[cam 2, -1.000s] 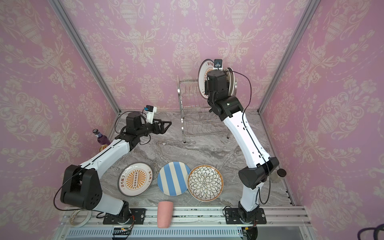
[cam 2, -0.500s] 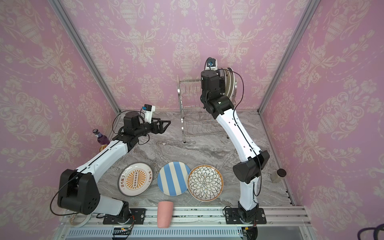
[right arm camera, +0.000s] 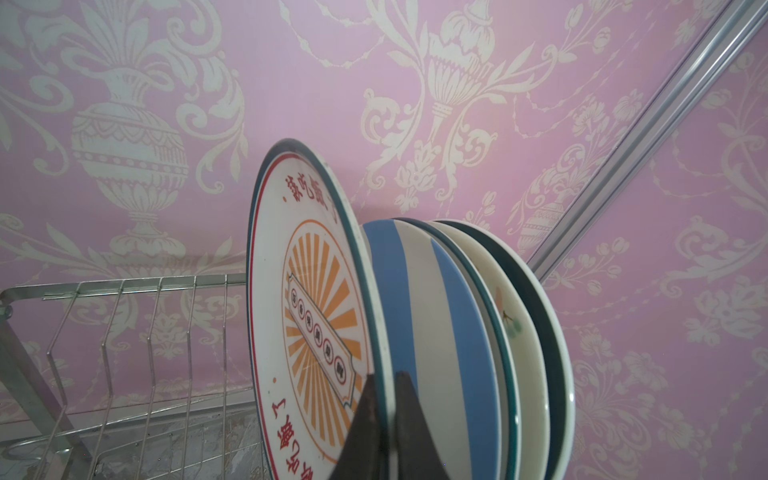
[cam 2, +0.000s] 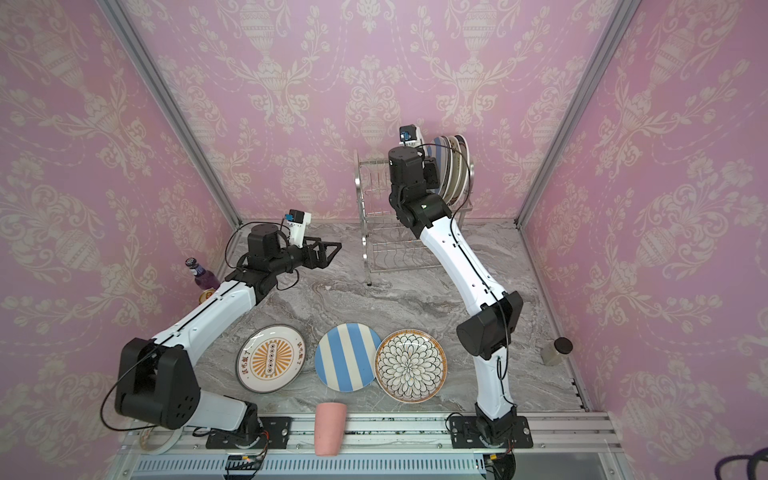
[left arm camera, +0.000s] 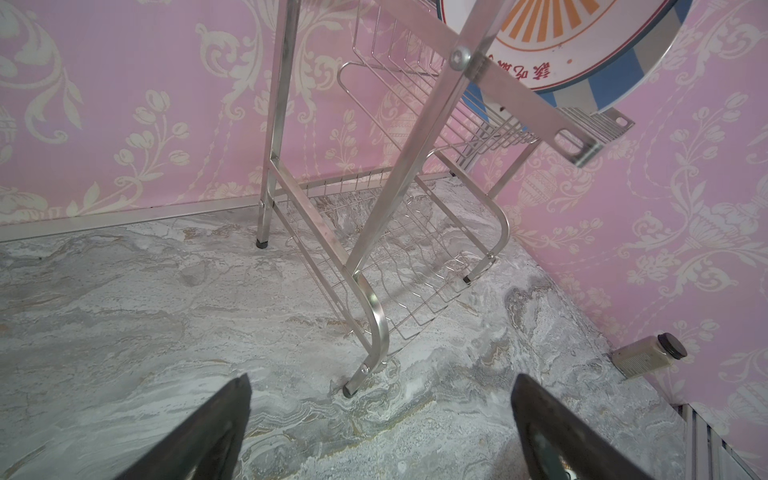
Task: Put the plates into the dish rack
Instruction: 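Lower the sunburst plate upright into the upper tier beside the striped plate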
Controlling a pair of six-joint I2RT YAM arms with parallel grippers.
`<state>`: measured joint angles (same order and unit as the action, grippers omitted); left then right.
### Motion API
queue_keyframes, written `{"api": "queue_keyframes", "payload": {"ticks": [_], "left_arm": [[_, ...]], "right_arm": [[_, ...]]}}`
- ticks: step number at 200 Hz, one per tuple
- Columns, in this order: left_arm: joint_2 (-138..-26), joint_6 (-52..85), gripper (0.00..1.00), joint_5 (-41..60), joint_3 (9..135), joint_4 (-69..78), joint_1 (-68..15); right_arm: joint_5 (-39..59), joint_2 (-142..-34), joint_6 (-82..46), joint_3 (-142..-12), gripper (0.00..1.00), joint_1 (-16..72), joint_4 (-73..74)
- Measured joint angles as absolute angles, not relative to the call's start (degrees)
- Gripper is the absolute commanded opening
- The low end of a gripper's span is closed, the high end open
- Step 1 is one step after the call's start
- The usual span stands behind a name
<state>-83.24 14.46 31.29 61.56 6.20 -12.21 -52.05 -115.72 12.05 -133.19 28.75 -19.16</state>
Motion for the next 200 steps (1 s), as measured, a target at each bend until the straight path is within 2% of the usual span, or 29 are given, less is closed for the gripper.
{"api": "queue_keyframes", "payload": {"ticks": [79, 139, 200], "left_arm": [[-83.24, 14.28, 0.99, 31.27, 60.95, 6.09, -12.21], [-83.24, 14.28, 0.99, 31.31, 60.95, 6.15, -12.16], [-83.24, 14.28, 0.99, 31.40, 60.93, 6.15, -12.16]], "right_arm": [[-52.38, -116.20, 12.40, -133.43, 0.00, 28.64, -18.68], [-52.73, -118.50, 17.26, -141.62, 0.00, 28.10, -18.15], [-53.39, -118.69, 17.30, -140.99, 0.00, 27.46, -18.81]]}}
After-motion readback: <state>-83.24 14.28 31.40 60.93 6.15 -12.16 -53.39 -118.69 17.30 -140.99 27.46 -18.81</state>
